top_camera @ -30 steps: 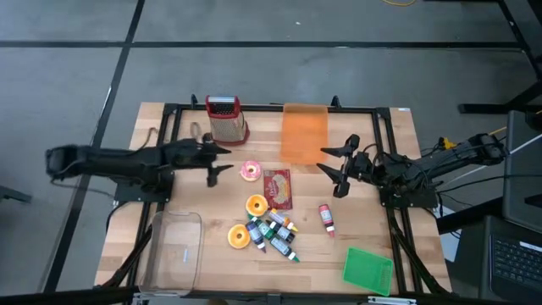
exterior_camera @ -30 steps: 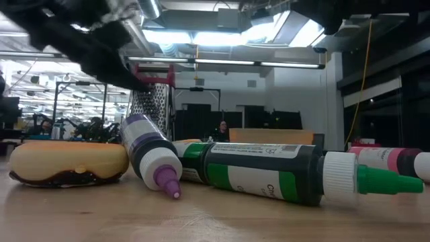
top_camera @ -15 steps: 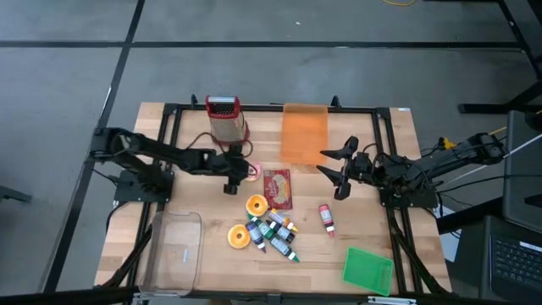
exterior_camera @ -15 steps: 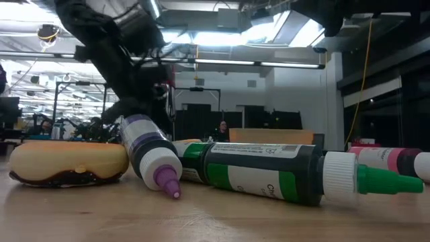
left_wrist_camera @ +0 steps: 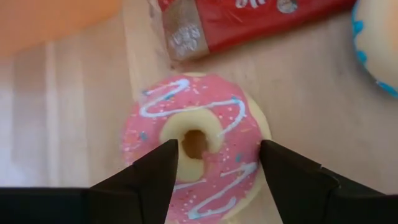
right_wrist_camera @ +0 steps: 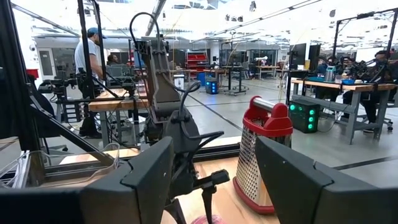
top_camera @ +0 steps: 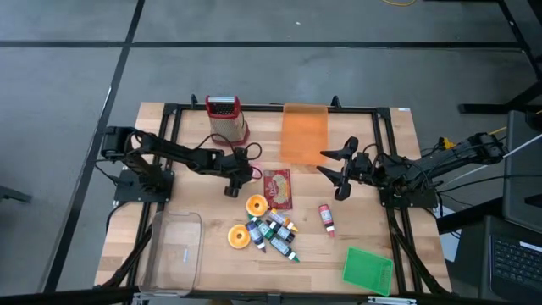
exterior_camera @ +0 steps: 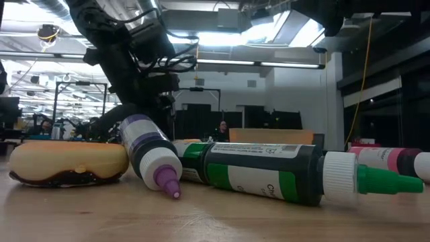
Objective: Pick & Place Food Item
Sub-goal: Put the pink donut into the green bin
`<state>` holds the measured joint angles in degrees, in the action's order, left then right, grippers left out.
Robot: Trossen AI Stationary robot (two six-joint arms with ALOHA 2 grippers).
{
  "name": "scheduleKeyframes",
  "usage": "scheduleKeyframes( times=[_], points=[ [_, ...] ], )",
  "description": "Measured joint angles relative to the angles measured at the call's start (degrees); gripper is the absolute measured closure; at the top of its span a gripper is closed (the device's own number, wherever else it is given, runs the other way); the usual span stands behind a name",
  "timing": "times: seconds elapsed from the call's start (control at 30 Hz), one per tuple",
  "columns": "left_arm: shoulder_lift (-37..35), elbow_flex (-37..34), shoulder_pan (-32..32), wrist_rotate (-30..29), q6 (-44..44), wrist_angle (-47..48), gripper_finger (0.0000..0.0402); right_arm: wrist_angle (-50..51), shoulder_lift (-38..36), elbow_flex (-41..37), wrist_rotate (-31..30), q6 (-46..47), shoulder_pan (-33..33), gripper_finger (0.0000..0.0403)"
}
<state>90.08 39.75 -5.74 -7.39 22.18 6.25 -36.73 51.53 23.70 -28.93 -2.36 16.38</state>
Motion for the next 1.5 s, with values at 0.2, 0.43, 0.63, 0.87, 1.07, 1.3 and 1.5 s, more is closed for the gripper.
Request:
scheduleKeyframes(
  times=[0.2,0.43,0.63,0.87,1.07,1.3,1.5],
  points=[
    [0.07,-0.04,0.13,2.63,-0.90,0.80,0.0185,0.00,0.00,0.00,0.02,0.19,0.00,0.0172],
    [0.07,-0.04,-1.35,2.31,-0.89,0.76,0.0195,-0.02,0.00,0.00,0.02,0.41,0.00,0.0172],
    [0.07,-0.05,-1.62,3.04,0.02,-1.88,0.0292,-0.02,0.00,0.00,0.02,0.41,0.00,0.0172],
    [0.07,5.15,-1.62,11.30,0.42,-0.08,0.0389,-0.02,0.00,0.00,1.72,0.40,0.00,0.0172],
    [0.07,12.63,-1.66,19.19,3.56,3.01,0.0382,0.97,0.00,0.00,5.62,0.41,0.00,0.0172],
    [0.07,19.63,-3.07,37.45,2.79,-0.80,0.0386,5.40,0.00,0.00,7.12,0.41,0.00,0.0172],
    [0.00,22.57,-6.64,52.92,-3.17,-9.46,0.0385,5.84,1.91,0.00,8.92,-0.55,0.02,0.0172]
  ],
)
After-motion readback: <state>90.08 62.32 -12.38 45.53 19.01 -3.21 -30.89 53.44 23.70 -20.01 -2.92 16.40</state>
